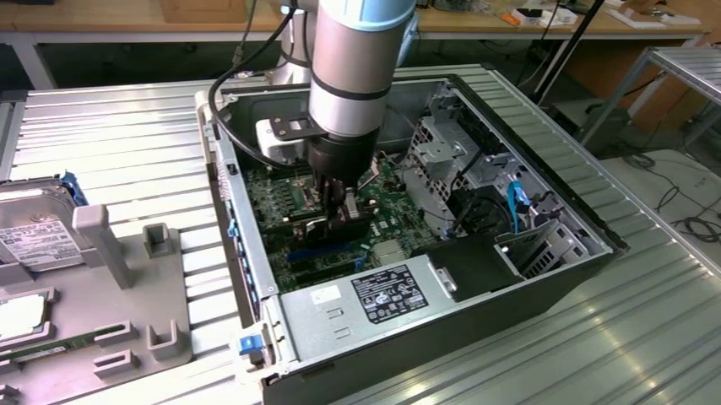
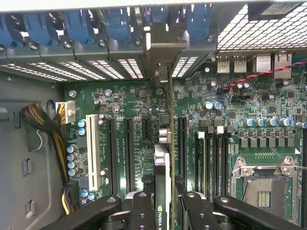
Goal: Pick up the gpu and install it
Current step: 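Insert the gpu into the slot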
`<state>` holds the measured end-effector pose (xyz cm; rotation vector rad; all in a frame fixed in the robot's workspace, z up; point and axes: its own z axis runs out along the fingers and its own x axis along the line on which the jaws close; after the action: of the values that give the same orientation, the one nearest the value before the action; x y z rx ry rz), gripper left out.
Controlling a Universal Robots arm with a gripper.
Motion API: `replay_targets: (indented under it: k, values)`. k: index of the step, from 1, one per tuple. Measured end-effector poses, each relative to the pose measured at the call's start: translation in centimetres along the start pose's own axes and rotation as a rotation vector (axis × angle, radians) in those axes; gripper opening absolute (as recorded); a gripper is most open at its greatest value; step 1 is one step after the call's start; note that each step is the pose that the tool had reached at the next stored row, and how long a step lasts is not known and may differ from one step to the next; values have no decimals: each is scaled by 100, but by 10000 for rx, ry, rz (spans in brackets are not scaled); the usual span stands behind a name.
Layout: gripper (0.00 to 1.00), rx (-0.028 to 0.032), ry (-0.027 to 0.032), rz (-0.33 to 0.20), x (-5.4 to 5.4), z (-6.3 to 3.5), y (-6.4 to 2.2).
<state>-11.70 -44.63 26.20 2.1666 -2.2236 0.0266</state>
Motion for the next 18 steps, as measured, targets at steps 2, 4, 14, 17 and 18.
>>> replay_targets:
  k: [2,4,14,17,18]
  values:
    - [27,1,2,0,1,5,2]
    - [27,3,0,-6,0,14,2]
    - [27,8,0,-12,-1,26,2]
    - [27,8,1,-12,-1,26,2]
    - [27,9,0,-12,-1,26,2]
